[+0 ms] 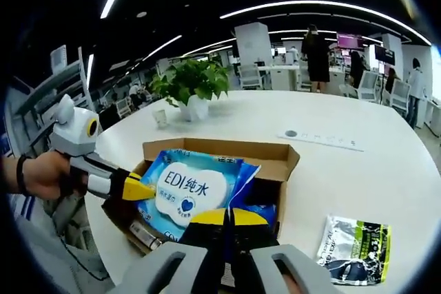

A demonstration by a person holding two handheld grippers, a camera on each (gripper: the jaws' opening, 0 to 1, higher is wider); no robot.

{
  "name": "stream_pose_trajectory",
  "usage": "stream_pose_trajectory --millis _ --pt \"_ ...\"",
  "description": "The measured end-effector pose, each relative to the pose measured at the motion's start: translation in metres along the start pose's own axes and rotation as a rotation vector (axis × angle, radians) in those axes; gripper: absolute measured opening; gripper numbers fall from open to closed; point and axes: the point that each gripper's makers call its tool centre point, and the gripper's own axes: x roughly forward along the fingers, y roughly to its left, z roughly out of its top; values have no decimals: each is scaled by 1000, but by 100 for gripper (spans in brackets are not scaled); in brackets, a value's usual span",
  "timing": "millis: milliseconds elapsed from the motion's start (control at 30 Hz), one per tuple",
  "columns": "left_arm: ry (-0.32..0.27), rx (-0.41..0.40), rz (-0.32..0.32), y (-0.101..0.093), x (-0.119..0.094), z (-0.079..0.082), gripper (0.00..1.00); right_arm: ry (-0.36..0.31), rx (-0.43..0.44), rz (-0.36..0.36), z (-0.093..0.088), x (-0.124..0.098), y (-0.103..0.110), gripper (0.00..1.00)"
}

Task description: Operate the shoe box by opening the lid, removing the specified soft item, and placing it in the target area until the item is outside and the box remains undamaged.

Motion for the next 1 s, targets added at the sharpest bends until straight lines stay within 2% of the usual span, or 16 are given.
stream_pose_trajectory --millis 133,467,1000 --pt "-4 11 -10 -10 0 2 6 -12 6 -8 0 -6 -11 0" --pt "-6 55 -36 -37 6 8 6 -42 40 -33 -2 -32 -24 0" --pt "18 127 -92 -84 31 17 5 -72 93 -87 -12 -69 -65 0"
